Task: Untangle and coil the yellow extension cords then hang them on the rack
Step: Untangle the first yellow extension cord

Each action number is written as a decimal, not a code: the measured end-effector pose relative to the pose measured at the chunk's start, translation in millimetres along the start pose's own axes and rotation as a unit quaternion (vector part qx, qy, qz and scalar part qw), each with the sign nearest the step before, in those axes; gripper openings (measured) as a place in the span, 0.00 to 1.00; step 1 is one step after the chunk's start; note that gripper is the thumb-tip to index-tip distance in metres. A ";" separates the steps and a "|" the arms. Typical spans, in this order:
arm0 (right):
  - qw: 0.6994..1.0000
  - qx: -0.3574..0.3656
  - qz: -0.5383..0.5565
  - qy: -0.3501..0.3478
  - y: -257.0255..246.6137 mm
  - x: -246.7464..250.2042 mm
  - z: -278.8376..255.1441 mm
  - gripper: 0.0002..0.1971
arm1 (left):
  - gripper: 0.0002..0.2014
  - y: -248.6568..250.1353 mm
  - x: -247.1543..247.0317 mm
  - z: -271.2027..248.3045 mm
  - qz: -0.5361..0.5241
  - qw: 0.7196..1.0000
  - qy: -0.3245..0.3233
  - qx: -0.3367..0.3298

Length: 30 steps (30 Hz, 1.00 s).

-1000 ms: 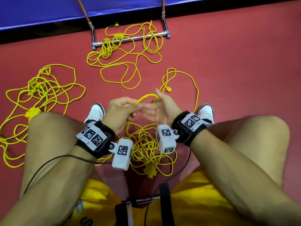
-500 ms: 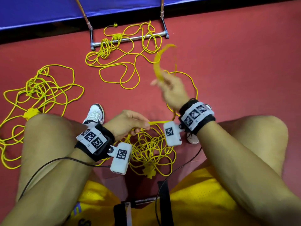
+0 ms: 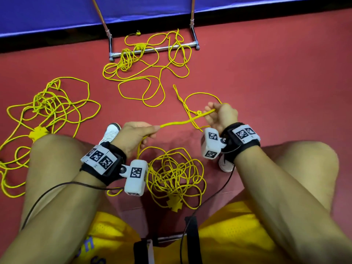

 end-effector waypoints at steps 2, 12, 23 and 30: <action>0.998 0.012 0.047 -0.032 -9.5 -6.6 -5.8 0.09 | 0.06 -0.6 8.1 4.1 0.007 1.000 0.024 -0.016; 0.926 0.148 -0.144 -0.316 -7.4 -88.1 -82.3 0.12 | 0.21 -12.0 -23.1 -10.6 -0.058 0.992 -0.044 0.106; 0.705 0.194 -0.567 -0.380 89.4 -104.0 -97.0 0.07 | 0.08 8.2 -36.7 -4.1 -0.237 0.970 -0.033 0.044; 0.956 -0.109 -0.130 -0.241 82.3 -68.8 -46.5 0.34 | 0.08 17.7 -64.3 -30.5 -0.153 0.970 -0.186 0.020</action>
Point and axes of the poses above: each hand's wrist, its own z-axis towards the middle knuckle, its own x-axis out of the back of the hand, y = z × x, the point moved 10 cm from there along z, towards the middle knuckle, and after that the axes turned 15 degrees about -z, right-handed, at the moved point
